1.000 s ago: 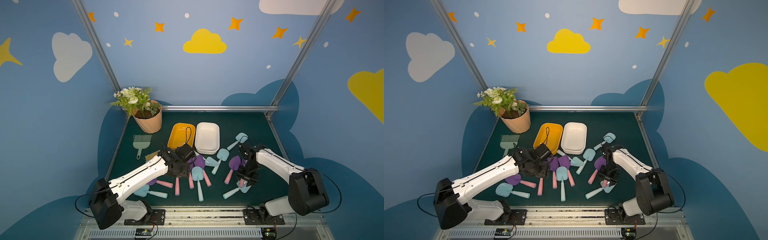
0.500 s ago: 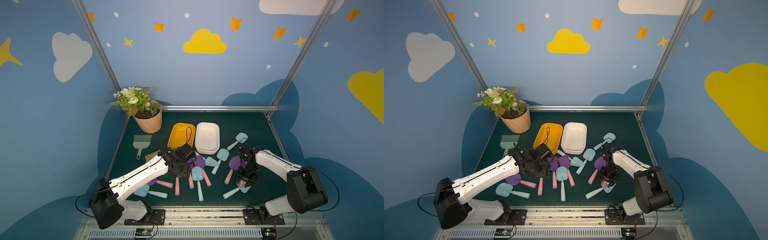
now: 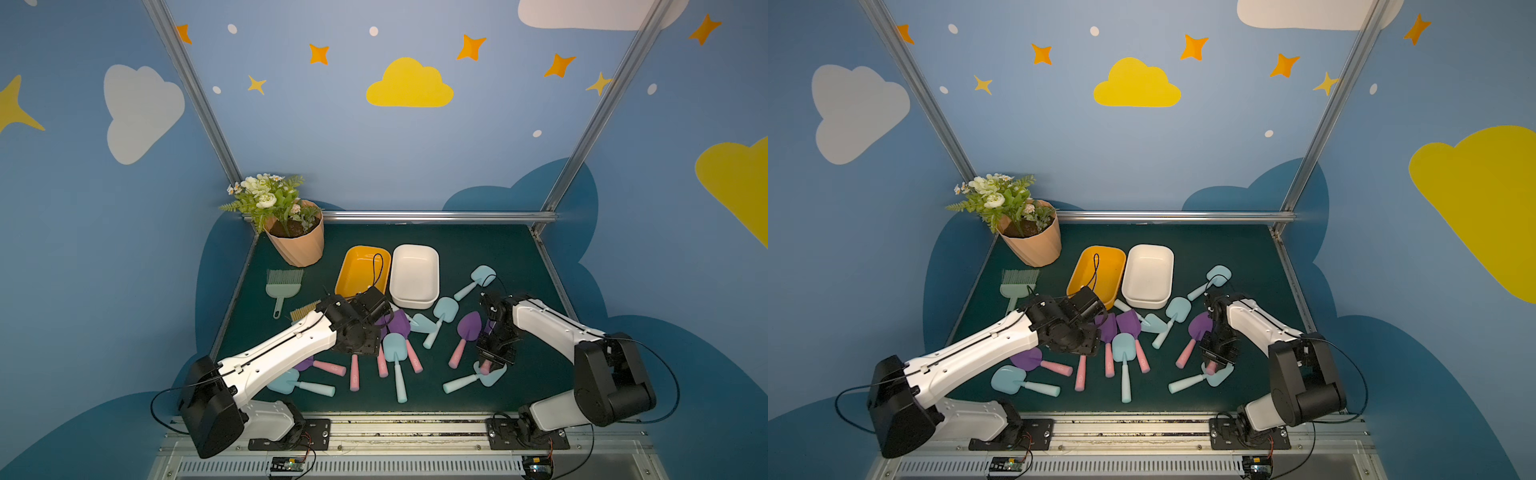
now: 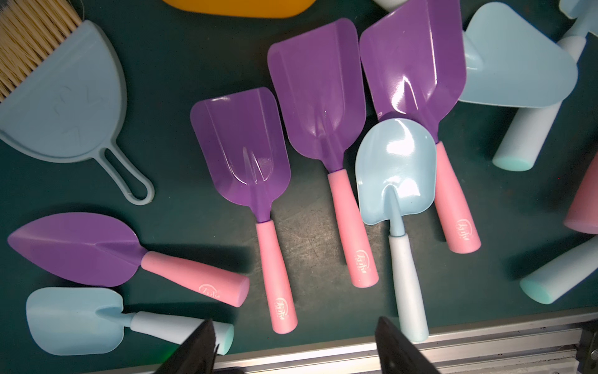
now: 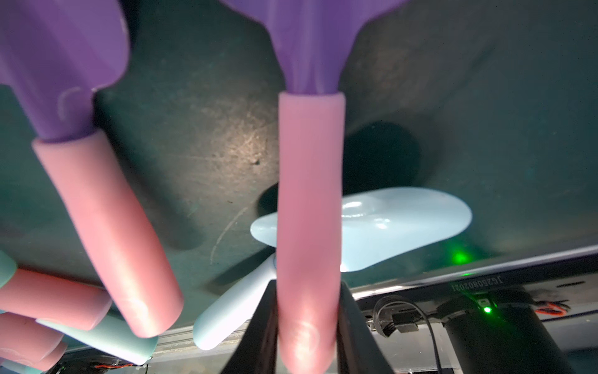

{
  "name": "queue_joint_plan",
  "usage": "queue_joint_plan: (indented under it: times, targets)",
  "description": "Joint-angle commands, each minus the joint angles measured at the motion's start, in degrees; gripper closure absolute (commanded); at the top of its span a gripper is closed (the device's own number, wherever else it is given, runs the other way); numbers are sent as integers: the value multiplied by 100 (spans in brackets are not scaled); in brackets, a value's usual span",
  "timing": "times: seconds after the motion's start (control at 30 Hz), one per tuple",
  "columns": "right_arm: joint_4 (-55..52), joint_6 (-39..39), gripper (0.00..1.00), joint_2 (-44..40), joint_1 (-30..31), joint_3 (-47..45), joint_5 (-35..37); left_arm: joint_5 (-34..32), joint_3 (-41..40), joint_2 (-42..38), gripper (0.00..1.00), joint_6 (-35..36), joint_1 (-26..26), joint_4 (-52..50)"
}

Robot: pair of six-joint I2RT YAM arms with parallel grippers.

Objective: Sort the small shovels by color and place them into the storage box
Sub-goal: Pick up the shovel from the center of the board, then place the shovel in the storage box.

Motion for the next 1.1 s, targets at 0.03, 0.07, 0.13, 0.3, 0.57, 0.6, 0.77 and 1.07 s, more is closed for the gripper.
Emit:
queue_joint_plan:
  times: [0.03,0.07,0.13,0.3,0.57,0.6,0.77,1.07]
  targets:
    - [-319,-6,82,-224,-33,218,329,-20,140,-70,27,39,11,-43]
    - [-375,-10,83,-256,-39,280,386,-20,140,-72,27,41,13,-39]
    - [-523,-45,85,-315,-47,420,521,-28,148,-89,27,41,11,-51]
    - [-960,-166,90,-467,-90,880,866,-47,170,-127,28,49,16,-68]
    - [-1799,-494,97,-521,-118,2026,1207,-175,250,-224,29,133,109,-123]
    - [-1953,-560,97,-462,-112,2308,1234,-220,291,-264,29,148,152,-188]
    - [-2587,-831,100,152,-4,3894,1246,-236,385,-556,29,353,581,-275]
    - [-3071,-856,100,1664,516,6228,998,6,836,-540,29,846,1251,-450]
